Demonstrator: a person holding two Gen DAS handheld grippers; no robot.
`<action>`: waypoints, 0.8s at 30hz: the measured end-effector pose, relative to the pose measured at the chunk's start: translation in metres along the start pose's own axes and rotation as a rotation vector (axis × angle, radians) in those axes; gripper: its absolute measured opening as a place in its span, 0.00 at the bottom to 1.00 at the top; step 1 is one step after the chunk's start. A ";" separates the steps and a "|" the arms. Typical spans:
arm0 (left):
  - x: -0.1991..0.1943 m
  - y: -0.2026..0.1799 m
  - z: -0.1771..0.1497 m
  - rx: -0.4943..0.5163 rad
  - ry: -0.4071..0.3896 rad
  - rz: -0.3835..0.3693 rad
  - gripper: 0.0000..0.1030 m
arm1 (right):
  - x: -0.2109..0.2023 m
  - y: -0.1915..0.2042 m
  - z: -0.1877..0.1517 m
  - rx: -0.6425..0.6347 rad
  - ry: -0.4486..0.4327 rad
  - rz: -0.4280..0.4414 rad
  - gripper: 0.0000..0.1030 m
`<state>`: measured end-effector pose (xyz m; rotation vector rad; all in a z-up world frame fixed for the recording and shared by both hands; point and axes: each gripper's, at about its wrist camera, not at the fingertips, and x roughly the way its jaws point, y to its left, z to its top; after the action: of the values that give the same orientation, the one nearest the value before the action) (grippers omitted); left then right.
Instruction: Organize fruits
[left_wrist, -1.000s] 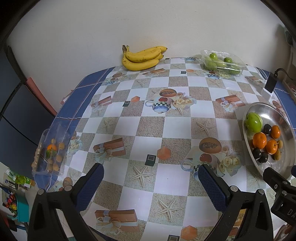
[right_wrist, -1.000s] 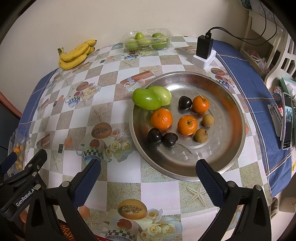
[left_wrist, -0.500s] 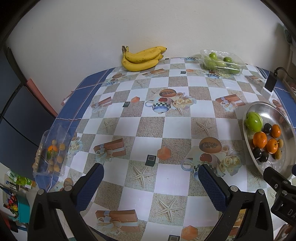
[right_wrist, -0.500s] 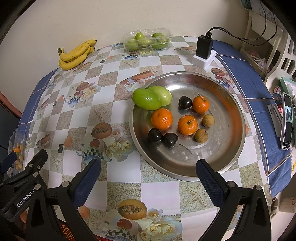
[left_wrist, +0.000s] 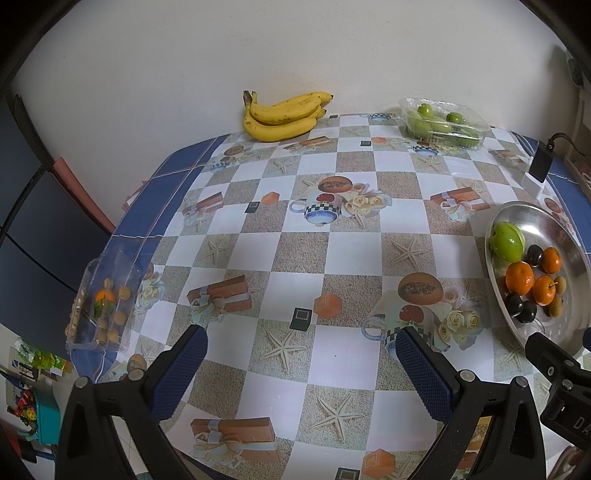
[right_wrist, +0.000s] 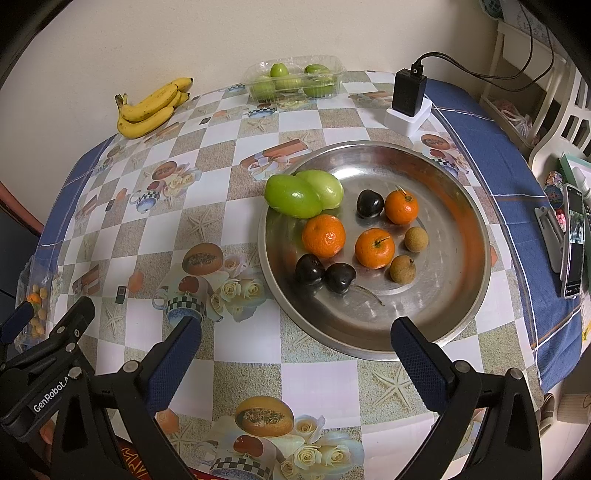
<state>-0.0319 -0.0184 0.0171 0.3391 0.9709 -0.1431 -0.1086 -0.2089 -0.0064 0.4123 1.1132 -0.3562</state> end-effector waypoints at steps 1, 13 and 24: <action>0.000 0.000 0.000 0.000 0.000 -0.001 1.00 | 0.000 0.000 0.000 -0.001 0.000 0.000 0.99; 0.001 0.001 0.000 0.000 0.002 0.006 1.00 | 0.001 0.000 0.000 0.000 0.001 0.000 0.99; 0.000 0.001 0.000 -0.002 -0.007 0.019 1.00 | 0.001 0.000 0.000 -0.001 0.001 0.000 0.99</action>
<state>-0.0319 -0.0170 0.0175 0.3457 0.9603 -0.1265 -0.1080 -0.2096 -0.0073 0.4120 1.1144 -0.3553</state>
